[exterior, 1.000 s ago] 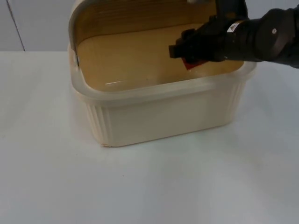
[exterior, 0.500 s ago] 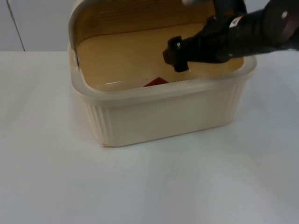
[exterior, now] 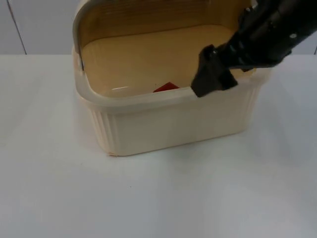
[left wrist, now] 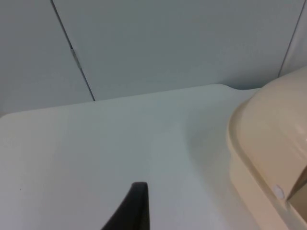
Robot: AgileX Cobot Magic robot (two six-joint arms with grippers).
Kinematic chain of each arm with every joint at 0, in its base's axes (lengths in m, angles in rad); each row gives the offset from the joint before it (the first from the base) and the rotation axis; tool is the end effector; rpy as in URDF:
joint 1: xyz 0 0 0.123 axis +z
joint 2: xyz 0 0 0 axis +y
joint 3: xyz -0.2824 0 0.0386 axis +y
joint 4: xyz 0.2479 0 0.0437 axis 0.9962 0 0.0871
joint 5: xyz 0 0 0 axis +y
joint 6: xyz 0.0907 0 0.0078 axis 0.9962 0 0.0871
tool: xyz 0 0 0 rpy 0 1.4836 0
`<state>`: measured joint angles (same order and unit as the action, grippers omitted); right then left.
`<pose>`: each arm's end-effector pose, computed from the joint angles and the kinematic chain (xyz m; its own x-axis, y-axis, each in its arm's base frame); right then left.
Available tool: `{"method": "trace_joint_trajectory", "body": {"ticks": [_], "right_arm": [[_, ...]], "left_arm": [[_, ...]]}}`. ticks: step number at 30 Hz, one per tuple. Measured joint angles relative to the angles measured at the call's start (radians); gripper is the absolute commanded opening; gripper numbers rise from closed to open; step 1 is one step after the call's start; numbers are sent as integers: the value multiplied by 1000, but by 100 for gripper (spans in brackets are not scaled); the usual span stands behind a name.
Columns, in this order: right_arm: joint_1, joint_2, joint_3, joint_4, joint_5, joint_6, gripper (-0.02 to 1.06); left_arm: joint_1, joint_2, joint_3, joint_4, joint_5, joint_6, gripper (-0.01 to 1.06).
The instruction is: Open the box lid with the left hand, place the block into the box with the right hand, then close the box lid with the left hand.
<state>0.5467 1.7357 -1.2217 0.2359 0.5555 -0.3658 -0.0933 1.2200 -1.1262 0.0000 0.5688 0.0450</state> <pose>0.3126 0.2034 0.2368 -0.6009 -0.5558 -0.5745 -0.6830 0.7304 0.0078 0.2653 -0.0248 0.3721 -0.5371 0.0954 -0.8381 0.1174 0.9924 0.0377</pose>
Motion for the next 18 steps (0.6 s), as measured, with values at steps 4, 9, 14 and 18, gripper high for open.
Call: {"method": "trace_joint_trajectory", "body": {"ticks": [4, 9, 14, 18], "right_arm": [[0, -46, 21, -91, 55, 30, 105], [0, -141, 142, -159, 6, 58, 105], [-59, -290, 315, -198, -100, 118, 105], [-158, -390, 377, -194, -106, 130, 105]], "left_arm": [[0, 0, 0, 0, 0, 0, 104], [0, 0, 0, 0, 13, 0, 104], [0, 0, 0, 0, 25, 0, 104], [0, 0, 0, 0, 25, 0, 104]]}}
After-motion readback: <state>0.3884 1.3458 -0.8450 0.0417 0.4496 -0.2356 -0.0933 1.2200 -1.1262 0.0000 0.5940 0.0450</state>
